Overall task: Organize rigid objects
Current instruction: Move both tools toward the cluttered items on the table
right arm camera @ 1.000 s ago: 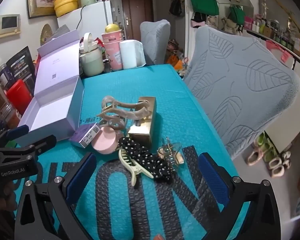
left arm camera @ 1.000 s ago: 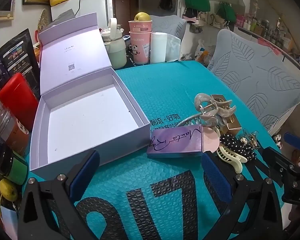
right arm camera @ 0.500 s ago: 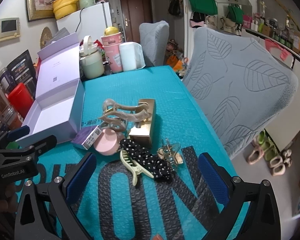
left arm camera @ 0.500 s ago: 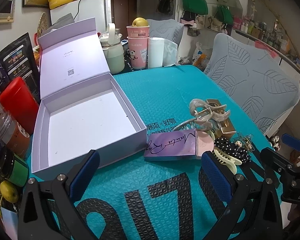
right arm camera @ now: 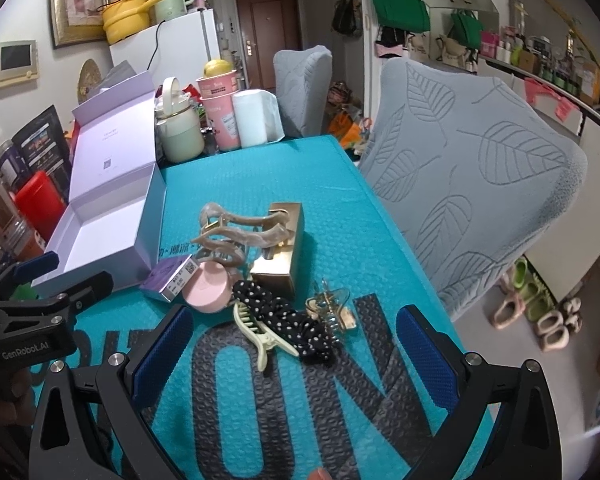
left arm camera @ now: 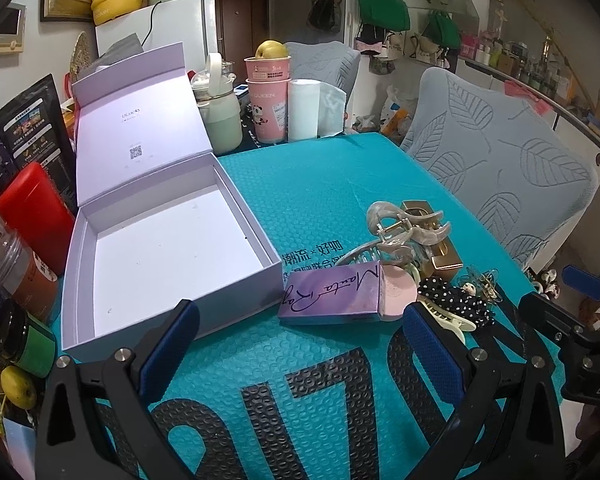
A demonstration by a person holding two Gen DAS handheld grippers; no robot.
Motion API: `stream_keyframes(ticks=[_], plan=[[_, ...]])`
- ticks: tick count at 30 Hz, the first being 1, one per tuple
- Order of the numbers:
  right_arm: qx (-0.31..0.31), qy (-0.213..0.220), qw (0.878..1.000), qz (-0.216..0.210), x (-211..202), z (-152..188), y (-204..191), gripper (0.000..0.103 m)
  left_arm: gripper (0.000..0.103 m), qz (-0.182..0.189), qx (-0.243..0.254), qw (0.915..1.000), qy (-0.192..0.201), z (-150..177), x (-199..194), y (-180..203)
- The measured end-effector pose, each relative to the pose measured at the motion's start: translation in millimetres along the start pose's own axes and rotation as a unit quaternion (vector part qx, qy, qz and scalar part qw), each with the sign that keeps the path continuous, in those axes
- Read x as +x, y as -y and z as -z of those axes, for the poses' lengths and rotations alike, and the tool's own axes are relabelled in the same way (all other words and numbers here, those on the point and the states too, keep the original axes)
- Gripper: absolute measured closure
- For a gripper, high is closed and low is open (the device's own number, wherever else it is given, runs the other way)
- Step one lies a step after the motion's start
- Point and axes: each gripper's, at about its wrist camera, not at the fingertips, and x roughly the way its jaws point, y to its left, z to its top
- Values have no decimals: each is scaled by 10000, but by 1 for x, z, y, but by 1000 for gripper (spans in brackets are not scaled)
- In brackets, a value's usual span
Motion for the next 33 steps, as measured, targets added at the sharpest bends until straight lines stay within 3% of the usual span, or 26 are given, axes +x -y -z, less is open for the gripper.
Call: stream_keyframes(ticks=[33], plan=[[82, -31, 10000, -28, -1, 4, 6, 0, 0, 135, 95, 9999, 48, -2, -10, 9]])
